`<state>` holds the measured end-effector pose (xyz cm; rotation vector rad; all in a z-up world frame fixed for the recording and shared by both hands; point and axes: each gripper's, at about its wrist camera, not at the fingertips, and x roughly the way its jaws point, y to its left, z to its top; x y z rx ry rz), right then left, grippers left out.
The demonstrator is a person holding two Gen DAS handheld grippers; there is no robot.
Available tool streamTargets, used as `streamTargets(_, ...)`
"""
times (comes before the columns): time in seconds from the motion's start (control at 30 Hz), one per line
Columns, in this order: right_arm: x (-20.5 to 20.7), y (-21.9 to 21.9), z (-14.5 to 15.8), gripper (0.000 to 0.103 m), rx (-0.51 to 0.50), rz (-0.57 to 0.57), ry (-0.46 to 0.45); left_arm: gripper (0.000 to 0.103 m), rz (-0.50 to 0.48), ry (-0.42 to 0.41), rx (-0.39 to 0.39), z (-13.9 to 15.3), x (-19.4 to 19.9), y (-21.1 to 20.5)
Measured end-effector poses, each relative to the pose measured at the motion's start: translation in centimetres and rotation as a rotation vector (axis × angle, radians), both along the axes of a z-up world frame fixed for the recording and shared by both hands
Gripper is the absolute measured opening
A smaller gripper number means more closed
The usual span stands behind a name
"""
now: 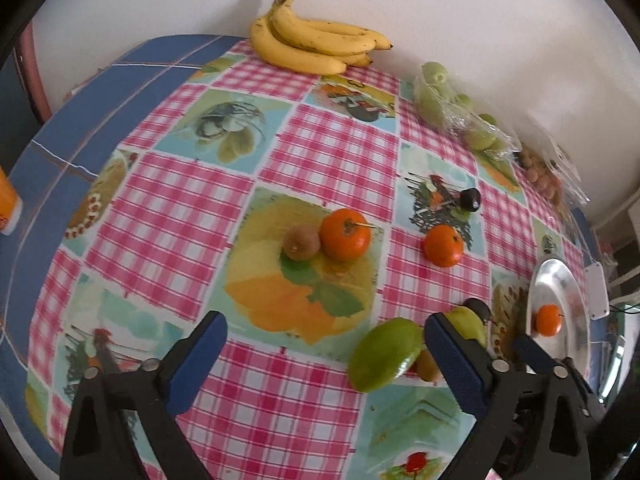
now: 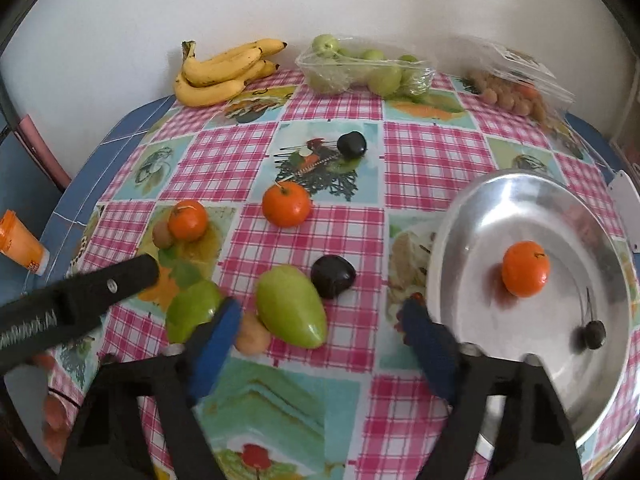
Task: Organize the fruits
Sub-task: 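Grasp the pale green pear with the right gripper while the left gripper grasps a green mango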
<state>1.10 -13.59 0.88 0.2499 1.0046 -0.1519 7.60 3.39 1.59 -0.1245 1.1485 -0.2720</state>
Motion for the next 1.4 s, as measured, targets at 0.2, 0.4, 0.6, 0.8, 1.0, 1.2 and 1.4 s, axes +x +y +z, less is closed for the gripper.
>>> streamTargets(0.2, 0.8, 0.7, -1.0, 0.056, 0.010, 0.029, 0.023, 0.091, -0.011, 0.031, -0.046, -0.3, 0.0, -0.2)
streamTargets(0.4, 0.9, 1.4, -1.0, 0.041, 0.025, 0.061, 0.017, 0.090, -0.032, 0.050, -0.071, -0.5, -0.1, -0.7)
streamTargets(0.6, 1.0, 1.2, -1.0, 0.041, 0.037, 0.067, 0.012, 0.088, -0.040, 0.073, -0.095, -0.8, -0.2, -1.1)
streamTargets(0.8, 1.3, 1.4, -1.2, 0.042, 0.045, 0.075, 0.012, 0.088, -0.033, 0.073, -0.095, -0.8, -0.2, -1.0)
streamTargets(1.0, 1.3, 1.2, -1.2, 0.041, 0.074, 0.064, 0.019, 0.087, -0.045, 0.071, -0.097, -0.7, -0.4, -1.2)
streamTargets(1.2, 0.6, 0.9, -1.1, 0.041, 0.100, 0.050, 0.030, 0.081, -0.061, 0.077, -0.091, -0.9, -0.6, -1.7)
streamTargets(1.4, -0.6, 0.2, -1.1, 0.040, 0.120, 0.018, 0.053, 0.066, -0.093, 0.095, -0.071, -1.4, -0.8, -2.5)
